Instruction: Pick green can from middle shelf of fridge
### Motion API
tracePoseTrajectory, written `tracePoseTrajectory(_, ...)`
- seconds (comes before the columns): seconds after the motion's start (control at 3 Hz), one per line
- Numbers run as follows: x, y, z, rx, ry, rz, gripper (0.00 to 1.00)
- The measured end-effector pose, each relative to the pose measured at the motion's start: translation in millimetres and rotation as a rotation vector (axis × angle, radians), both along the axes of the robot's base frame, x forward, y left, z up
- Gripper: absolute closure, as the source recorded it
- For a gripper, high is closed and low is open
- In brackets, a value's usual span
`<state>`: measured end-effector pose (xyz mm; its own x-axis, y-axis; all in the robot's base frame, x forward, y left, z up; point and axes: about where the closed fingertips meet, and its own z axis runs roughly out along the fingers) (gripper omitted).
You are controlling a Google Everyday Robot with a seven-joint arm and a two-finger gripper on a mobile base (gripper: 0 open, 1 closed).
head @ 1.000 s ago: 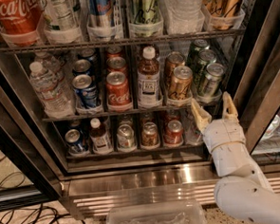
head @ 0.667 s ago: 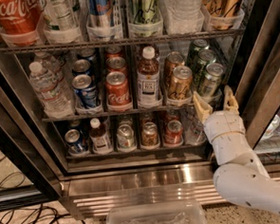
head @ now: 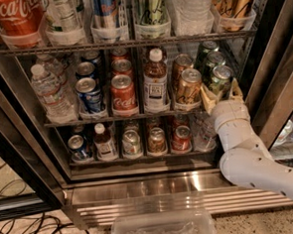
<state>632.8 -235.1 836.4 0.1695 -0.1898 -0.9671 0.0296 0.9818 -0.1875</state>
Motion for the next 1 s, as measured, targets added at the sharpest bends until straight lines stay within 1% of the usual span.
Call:
tracePoseTrajectory(0.33,5.1,1.6,0.8,-0.001,0.004,0.013,0.50)
tracePoseTrajectory(0.67,4.5,5.9,2.4,0.012,0.020,0.045,0.69)
tracePoseTrajectory(1.0,4.5,6.0,2.4,0.012,0.020,0.045,0.92)
